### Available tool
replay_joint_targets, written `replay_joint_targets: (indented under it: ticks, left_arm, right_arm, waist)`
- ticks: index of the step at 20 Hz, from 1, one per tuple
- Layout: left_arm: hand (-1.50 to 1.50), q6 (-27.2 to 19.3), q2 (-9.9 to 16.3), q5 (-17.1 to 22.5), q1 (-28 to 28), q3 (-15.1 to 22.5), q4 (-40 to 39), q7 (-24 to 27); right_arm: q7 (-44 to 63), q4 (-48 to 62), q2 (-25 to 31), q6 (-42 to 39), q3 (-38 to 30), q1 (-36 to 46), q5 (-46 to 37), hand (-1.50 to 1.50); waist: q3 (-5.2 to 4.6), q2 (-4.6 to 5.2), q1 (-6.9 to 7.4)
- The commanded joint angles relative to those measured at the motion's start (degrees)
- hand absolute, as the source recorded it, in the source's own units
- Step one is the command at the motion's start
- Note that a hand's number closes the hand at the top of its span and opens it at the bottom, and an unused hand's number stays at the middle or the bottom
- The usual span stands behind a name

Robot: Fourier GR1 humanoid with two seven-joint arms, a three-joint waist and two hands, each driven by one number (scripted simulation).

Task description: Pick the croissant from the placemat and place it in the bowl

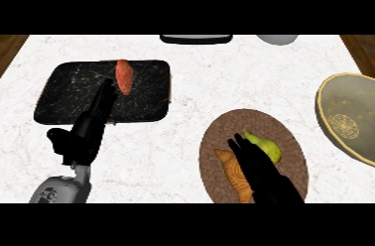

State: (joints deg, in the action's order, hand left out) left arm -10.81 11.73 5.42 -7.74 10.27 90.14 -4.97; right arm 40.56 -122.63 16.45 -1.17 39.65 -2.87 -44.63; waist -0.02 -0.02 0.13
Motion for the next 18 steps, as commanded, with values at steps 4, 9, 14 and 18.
replay_joint_targets:
  ticks: [4, 9, 14, 18]
  left_arm:
    - [0.0, 0.1, -2.3, -2.3, -3.4, -2.1, -2.3, -1.3]
    - [0.0, 1.4, -4.2, -3.1, 0.1, -2.4, -6.3, 5.4]
    - [0.0, 1.4, -4.2, -4.1, -1.2, -1.9, 0.1, -2.3]
    - [0.0, 3.0, -3.9, -4.0, 0.9, -2.5, 2.4, -2.6]
  right_arm:
    - [-8.4, 2.7, 1.0, 2.7, -0.7, -6.9, 1.1, -1.5]
    - [-10.3, -1.8, 2.0, -0.9, -5.8, -8.2, 7.7, -1.5]
    - [-14.9, 1.0, -1.1, 0.7, -5.5, -7.9, 8.9, -1.5]
    - [-15.4, 3.6, -3.1, -0.8, -7.7, -5.9, 11.3, -1.5]
  waist:
    - [0.04, -0.02, -0.38]
    - [0.03, 0.01, -0.42]
    - [0.04, -0.04, -0.21]
    - [0.03, -0.04, 0.03]
